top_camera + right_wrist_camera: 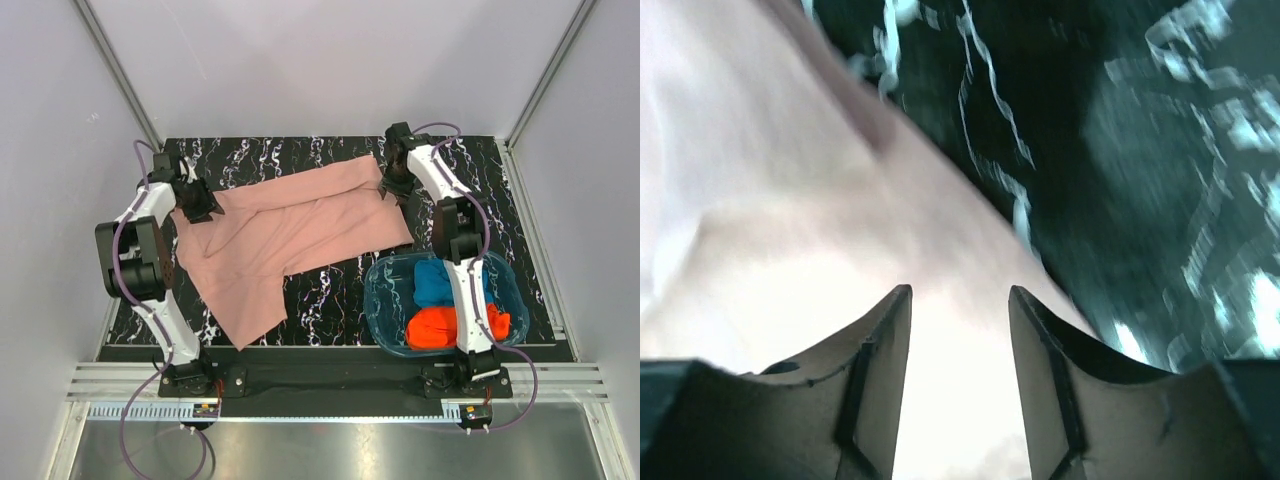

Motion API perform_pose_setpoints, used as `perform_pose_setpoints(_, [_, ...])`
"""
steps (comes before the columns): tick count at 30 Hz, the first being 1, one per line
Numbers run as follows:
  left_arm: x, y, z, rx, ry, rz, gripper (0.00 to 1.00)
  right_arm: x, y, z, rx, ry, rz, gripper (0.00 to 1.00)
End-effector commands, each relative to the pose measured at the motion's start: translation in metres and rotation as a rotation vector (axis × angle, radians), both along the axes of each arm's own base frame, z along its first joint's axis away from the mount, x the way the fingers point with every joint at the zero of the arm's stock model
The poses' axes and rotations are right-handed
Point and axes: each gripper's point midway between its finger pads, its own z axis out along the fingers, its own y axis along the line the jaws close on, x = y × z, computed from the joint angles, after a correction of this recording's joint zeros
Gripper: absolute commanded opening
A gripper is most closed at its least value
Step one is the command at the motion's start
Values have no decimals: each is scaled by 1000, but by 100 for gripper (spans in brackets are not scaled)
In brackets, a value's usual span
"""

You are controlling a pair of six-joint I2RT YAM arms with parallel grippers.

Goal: Fold and stack the t-shirts
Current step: Fold the tshirt

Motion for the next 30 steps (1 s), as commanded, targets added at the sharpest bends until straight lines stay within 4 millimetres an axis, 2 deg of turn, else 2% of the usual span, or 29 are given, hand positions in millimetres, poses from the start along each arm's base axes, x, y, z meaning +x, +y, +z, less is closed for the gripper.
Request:
perform_pose_setpoints(1, [41, 8, 13, 35, -128, -70, 47, -20, 11, 90, 48, -91, 83, 51])
perform_pose_setpoints(2, [43, 10, 1, 43, -101, -68, 46, -27, 14, 107, 55, -109, 103, 52])
perform_pose_setpoints(6, [56, 10, -5, 24, -104, -64, 44, -57, 20, 120, 50, -98, 167, 52])
perform_pose_setpoints(9, [58, 3, -13, -7, -94, -60, 43, -70, 18, 119, 56, -88, 168, 52])
perform_pose_setpoints(14, [60, -7, -21, -47, -104, -79, 42, -74, 20, 112, 62, -57, 183, 52])
perform_pose_setpoints(18, [63, -13, -23, -77, -102, -90, 36, -72, 21, 113, 66, -60, 183, 53])
perform_pose_setpoints(19, [65, -14, -22, -79, -111, -92, 31, -72, 21, 112, 68, -58, 180, 53])
perform_pose_setpoints(23, [66, -21, -32, -88, -80, -101, 22, -73, 21, 110, 71, -51, 182, 53])
perform_pose_setpoints(28, [67, -22, -31, -72, -74, -103, 4, -73, 21, 108, 66, -47, 188, 53])
perform_pose_setpoints(30, [67, -18, -25, -37, -86, -98, 7, -72, 21, 108, 64, -44, 191, 52])
